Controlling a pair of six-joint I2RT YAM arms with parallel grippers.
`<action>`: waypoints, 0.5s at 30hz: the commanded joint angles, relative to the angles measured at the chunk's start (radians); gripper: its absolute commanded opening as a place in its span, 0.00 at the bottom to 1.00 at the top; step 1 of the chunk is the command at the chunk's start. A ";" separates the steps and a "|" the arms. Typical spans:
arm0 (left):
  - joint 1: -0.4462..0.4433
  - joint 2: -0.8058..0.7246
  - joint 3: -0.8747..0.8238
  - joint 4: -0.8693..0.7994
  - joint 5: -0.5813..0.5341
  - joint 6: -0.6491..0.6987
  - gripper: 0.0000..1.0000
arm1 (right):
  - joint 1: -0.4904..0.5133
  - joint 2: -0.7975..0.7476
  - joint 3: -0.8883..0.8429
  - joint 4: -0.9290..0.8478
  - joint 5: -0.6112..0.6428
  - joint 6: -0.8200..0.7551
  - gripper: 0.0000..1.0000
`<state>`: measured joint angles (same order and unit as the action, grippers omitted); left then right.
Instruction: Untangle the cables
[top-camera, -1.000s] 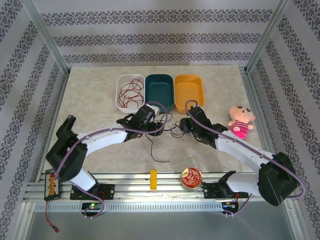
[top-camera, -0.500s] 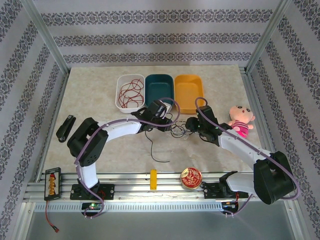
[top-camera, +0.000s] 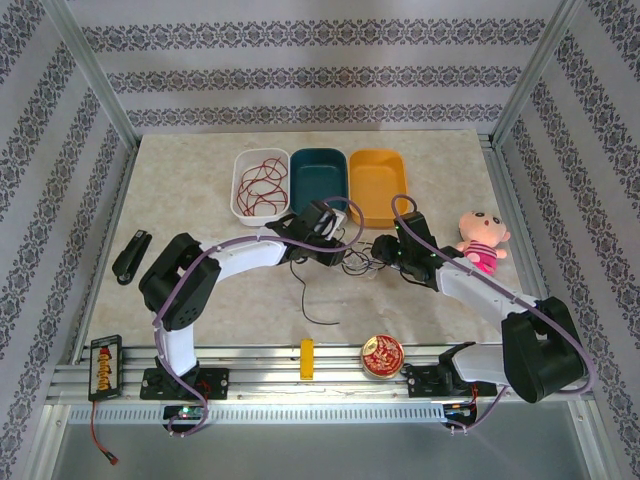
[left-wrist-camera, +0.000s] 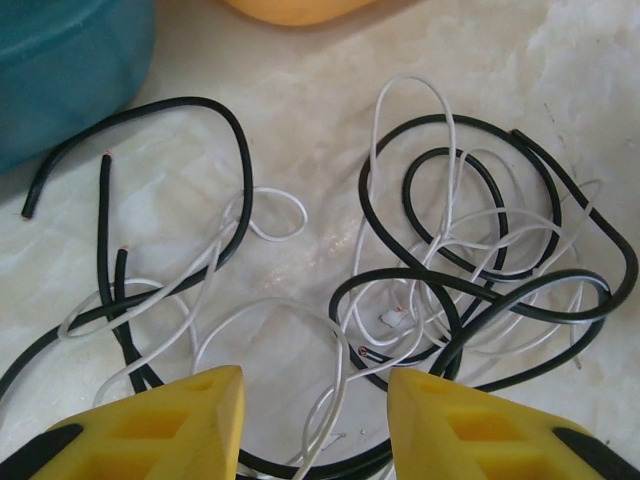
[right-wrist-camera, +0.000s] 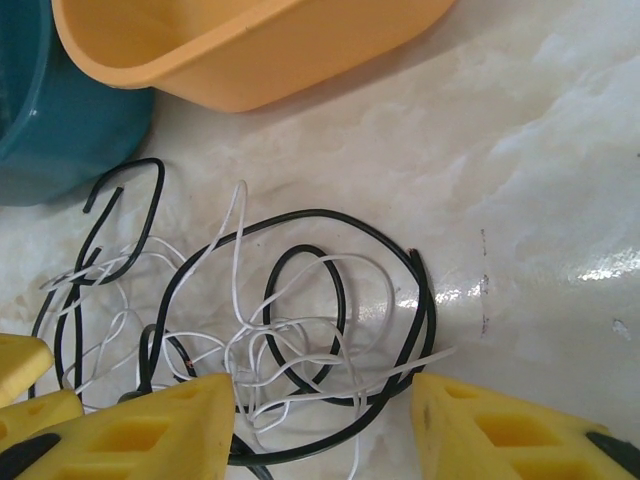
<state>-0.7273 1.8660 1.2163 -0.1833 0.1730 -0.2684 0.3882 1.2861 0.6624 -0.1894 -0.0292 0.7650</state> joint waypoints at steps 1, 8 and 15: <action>-0.017 0.028 0.019 -0.049 -0.001 0.032 0.41 | -0.007 0.014 -0.014 0.019 -0.013 0.014 0.53; -0.018 0.066 0.043 -0.060 -0.011 0.044 0.37 | -0.009 0.036 -0.014 0.021 -0.026 0.014 0.65; -0.018 0.064 0.039 -0.067 -0.025 0.044 0.25 | -0.009 0.040 -0.026 0.028 -0.015 0.018 0.98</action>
<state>-0.7330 1.9274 1.2331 -0.2173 0.1680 -0.2382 0.3878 1.3167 0.6495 -0.1738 -0.0509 0.7826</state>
